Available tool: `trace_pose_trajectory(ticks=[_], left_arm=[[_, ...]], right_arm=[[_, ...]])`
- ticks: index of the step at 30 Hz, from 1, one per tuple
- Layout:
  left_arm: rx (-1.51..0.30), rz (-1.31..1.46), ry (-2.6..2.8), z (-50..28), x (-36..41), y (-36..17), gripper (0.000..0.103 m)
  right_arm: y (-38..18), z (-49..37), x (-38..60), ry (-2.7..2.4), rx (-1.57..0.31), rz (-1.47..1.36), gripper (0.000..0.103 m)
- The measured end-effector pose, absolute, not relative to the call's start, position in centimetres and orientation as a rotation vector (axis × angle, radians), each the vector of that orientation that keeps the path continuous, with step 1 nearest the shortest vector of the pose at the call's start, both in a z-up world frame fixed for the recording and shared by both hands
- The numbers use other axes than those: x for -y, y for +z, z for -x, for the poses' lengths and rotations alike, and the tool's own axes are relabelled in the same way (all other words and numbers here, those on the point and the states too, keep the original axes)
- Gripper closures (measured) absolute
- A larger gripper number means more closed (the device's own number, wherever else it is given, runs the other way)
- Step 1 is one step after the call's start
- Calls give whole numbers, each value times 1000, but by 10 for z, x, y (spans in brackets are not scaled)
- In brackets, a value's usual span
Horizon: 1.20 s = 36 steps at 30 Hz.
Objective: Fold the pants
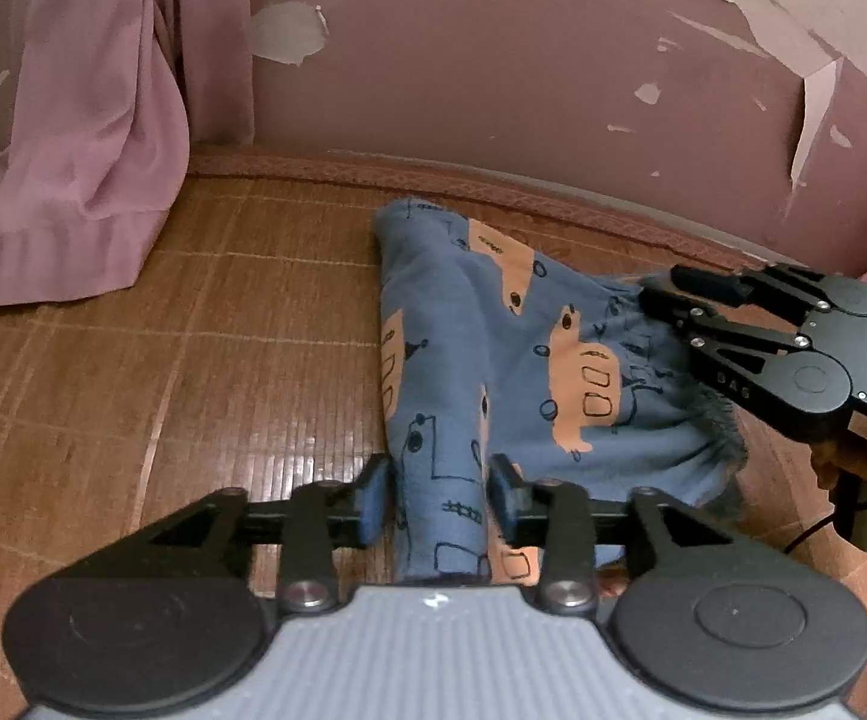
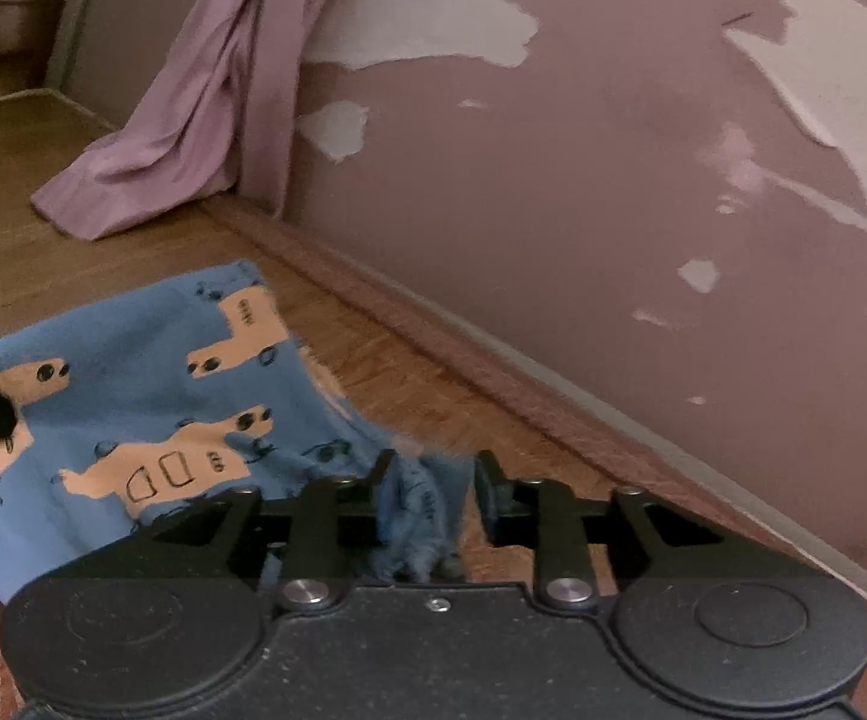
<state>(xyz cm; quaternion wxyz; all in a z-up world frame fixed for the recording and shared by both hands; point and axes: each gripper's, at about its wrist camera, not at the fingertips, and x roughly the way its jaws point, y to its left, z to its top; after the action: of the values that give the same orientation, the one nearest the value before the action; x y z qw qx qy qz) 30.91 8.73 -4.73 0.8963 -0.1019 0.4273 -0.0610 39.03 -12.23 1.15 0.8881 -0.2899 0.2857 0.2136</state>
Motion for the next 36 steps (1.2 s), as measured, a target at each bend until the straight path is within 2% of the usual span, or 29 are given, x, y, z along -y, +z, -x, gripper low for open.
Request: trace_pose_trajectory(ticks=[2, 3, 4, 9, 10, 14, 16, 22, 36], left_arm=[[-854, 218, -122, -303, -88, -40, 38], [-839, 216, -121, -300, -88, -36, 33], [-826, 207, -120, -297, -86, -32, 31], [-755, 172, -85, -278, -78, -6, 10], [-733, 170, -80, -273, -76, 0, 9], [-654, 172, -58, -251, -70, 20, 1], [-623, 158, -57, -239, -67, 28, 0], [-563, 102, -3, -204, -52, 42, 0], [-533, 74, 35, -144, -32, 50, 0]], right_arm=[[23, -385, 127, 422, -577, 579, 64], [29, -380, 129, 407, -564, 566, 57], [35, -375, 131, 399, -552, 552, 50], [65, -340, 138, 373, -489, 487, 28], [69, -333, 138, 370, -479, 479, 22], [91, -303, 143, 343, -440, 414, 15], [99, -288, 147, 328, -418, 382, 5], [119, -239, 156, 265, -363, 294, 1], [136, -146, 179, 202, -365, 153, 1]])
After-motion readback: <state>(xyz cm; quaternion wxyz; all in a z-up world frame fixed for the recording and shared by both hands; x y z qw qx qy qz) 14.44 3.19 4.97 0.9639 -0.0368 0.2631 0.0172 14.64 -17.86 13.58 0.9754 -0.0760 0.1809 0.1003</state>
